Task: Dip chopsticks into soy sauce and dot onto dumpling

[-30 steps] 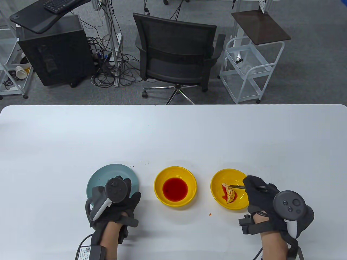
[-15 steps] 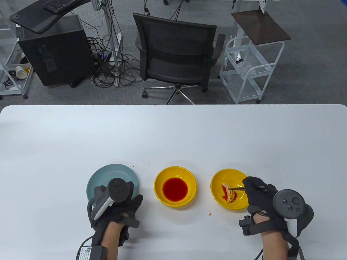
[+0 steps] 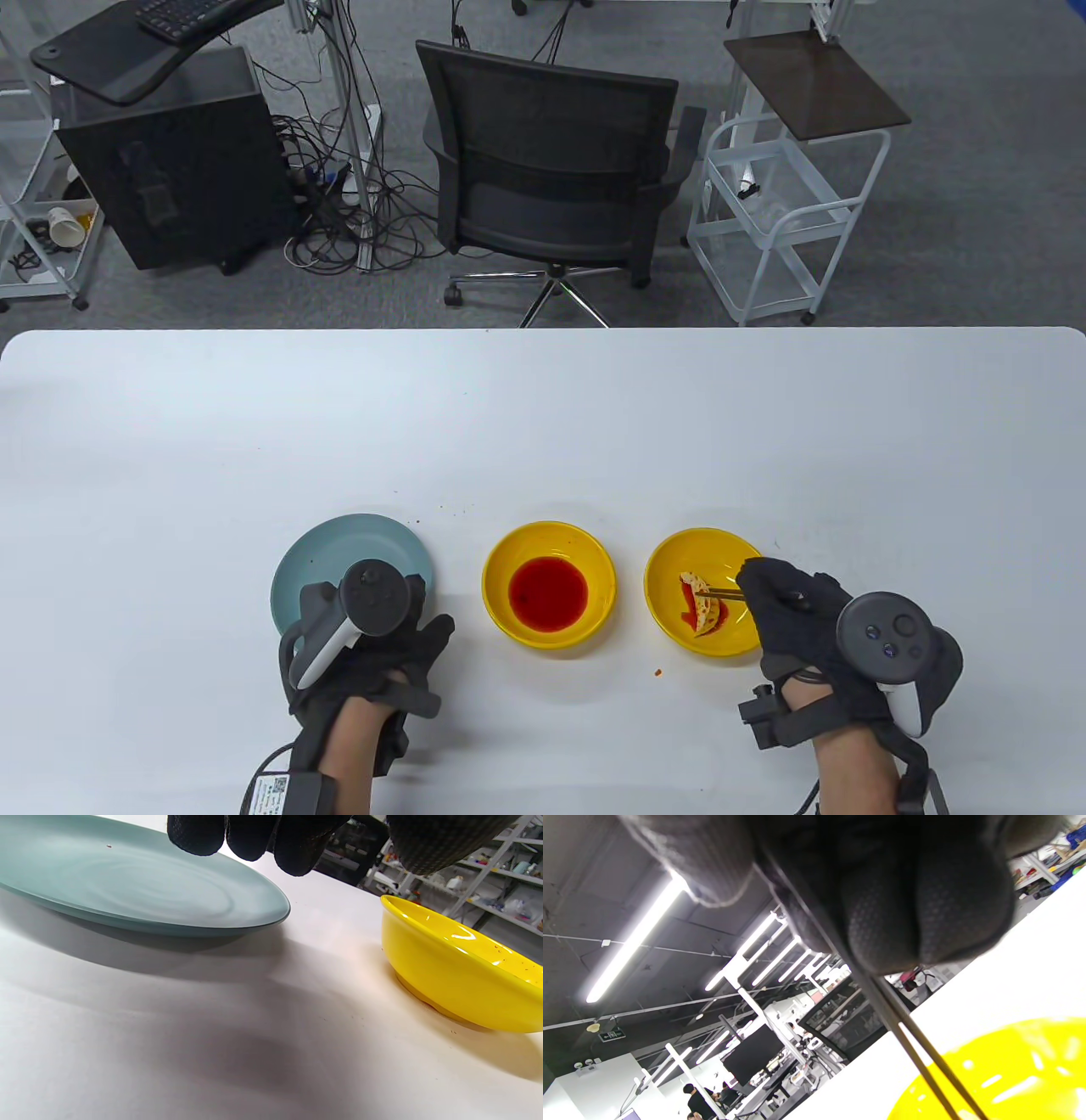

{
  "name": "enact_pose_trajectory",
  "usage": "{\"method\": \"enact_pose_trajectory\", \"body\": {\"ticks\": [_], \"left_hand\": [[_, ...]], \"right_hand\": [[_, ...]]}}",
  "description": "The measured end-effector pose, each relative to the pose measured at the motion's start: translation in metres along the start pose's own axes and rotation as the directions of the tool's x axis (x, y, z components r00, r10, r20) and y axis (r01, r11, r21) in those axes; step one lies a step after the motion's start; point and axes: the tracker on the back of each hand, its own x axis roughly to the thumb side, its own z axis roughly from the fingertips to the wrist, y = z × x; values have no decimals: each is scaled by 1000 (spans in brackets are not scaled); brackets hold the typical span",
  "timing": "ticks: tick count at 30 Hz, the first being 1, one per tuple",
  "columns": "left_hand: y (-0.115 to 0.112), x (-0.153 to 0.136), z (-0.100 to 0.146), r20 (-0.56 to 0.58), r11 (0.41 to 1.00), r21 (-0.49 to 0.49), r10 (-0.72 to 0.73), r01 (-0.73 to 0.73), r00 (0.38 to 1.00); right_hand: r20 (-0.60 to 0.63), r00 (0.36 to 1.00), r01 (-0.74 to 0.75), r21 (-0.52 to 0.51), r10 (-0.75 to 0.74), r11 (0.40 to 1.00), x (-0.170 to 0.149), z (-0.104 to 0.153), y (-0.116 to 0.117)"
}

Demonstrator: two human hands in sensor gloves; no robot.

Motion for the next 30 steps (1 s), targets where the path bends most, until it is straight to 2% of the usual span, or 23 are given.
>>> {"method": "enact_pose_trajectory", "body": {"ticks": [6,13,16,19,24,30], "left_hand": [[0,0,0,0,1000,1,-2,2,1000],[0,0,0,1,1000,8,-6,6,1000],[0,0,0,1,1000,14,-10,10,1000],[0,1,-1,3,1000,21,-17,17,1000],[-1,0,-1,2,999,29,-25,25,1000],[-1,1,-1,1,999,28,-25,25,1000]], "right_hand": [[29,998,51,-76,-49,996,4,3,-5],[174,982,85,-85,-69,993,21,10,-1],[276,959,88,-41,-73,995,33,15,11],[365,930,35,37,-46,999,47,23,33],[462,887,-86,131,16,988,67,37,67],[527,846,-205,197,73,959,76,47,95]]}}
